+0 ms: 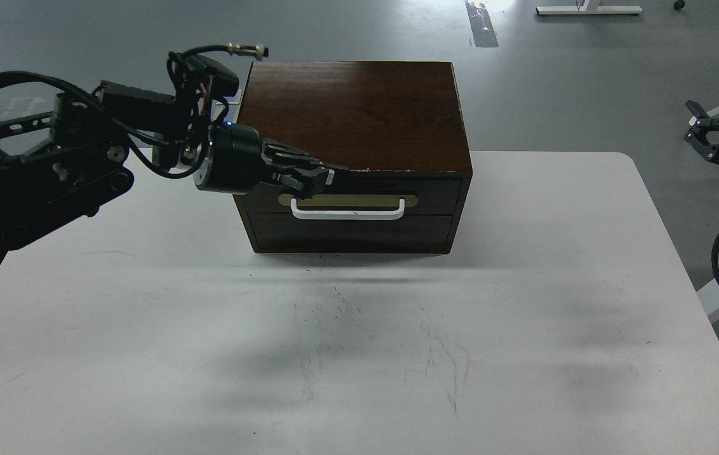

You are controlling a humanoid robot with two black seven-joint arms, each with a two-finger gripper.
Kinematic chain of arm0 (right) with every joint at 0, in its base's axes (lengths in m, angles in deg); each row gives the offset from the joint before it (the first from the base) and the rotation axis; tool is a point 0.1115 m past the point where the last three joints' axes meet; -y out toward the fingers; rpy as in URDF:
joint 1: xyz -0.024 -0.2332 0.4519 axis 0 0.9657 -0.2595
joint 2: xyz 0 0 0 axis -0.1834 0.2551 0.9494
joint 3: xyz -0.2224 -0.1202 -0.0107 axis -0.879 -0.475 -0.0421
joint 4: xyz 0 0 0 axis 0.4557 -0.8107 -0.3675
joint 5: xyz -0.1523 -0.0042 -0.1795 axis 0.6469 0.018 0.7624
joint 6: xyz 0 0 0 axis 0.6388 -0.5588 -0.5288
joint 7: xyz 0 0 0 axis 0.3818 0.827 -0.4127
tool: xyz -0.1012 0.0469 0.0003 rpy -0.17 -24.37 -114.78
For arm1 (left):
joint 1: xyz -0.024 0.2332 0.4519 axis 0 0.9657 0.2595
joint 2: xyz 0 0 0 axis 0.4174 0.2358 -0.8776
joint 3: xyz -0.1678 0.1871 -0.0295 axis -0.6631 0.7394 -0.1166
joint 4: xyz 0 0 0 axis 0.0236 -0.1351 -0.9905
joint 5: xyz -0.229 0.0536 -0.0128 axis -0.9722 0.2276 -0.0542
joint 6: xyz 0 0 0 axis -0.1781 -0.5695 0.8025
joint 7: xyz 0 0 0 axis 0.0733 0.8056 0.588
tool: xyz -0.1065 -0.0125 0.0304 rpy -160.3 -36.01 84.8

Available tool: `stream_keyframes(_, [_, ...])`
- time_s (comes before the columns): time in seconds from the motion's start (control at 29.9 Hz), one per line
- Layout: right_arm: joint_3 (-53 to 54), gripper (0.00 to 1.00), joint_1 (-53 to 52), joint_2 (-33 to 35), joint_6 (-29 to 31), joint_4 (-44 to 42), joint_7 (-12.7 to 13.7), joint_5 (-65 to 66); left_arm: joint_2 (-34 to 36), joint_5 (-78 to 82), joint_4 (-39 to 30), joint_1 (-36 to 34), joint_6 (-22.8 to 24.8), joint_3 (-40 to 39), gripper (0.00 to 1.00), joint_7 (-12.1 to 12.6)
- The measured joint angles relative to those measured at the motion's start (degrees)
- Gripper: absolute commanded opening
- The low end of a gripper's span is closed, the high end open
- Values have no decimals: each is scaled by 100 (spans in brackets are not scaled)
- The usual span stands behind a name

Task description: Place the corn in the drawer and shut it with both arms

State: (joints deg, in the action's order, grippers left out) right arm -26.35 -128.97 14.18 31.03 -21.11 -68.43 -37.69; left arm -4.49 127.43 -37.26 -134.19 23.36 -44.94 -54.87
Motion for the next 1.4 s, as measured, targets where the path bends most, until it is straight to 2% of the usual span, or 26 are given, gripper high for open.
stream_keyframes(0.13, [138, 100, -2, 5, 0, 0, -29, 5, 358, -1475, 421, -163, 0, -42, 0, -5])
stream_keyframes(0.37, [345, 100, -69, -116, 0, 18, -31, 9, 423, -4676, 2214, -29, 2, -52, 1, -6])
stream_keyframes(0.4, [381, 100, -71, -133, 0, 11, -31, 9, 405, -5068, 2461, 61, 2, -51, 11, -5])
stream_keyframes(0.53, [526, 100, -75, -146, 0, -7, -31, 9, 216, -6829, 3492, 483, 1, -107, 32, -5])
stream_keyframes(0.57, [552, 100, -76, -150, 0, -11, -31, 10, 158, -7146, 3657, 561, 2, -118, 45, -5])
stream_keyframes(0.6, [583, 100, -78, -150, 0, -27, -31, 9, 97, -7454, 3815, 646, 2, -121, 54, -5])
stream_keyframes(0.63, [626, 100, -86, -158, 0, -61, -28, 9, 35, -7745, 3957, 735, 2, -131, 70, -5])
stream_keyframes(0.77, [841, 100, -100, -312, 0, -169, -22, 9, -276, -8610, 4387, 1079, 2, -244, 81, -5])
stream_keyframes(1.04, [1029, 98, -95, -691, 0, -457, 18, 9, -1233, -8966, 5302, 1604, 4, -1309, 84, -5])
stream_keyframes(1.24, [1222, 98, -52, -1407, 0, -1133, 61, -93, -1576, -9013, 5394, 2082, 3, -2127, 87, -5])
stream_keyframes(1.4, [1427, 100, 41, -1633, 0, -1232, 193, -377, -1688, -9243, 5455, 2338, 3, -2456, 89, -5])
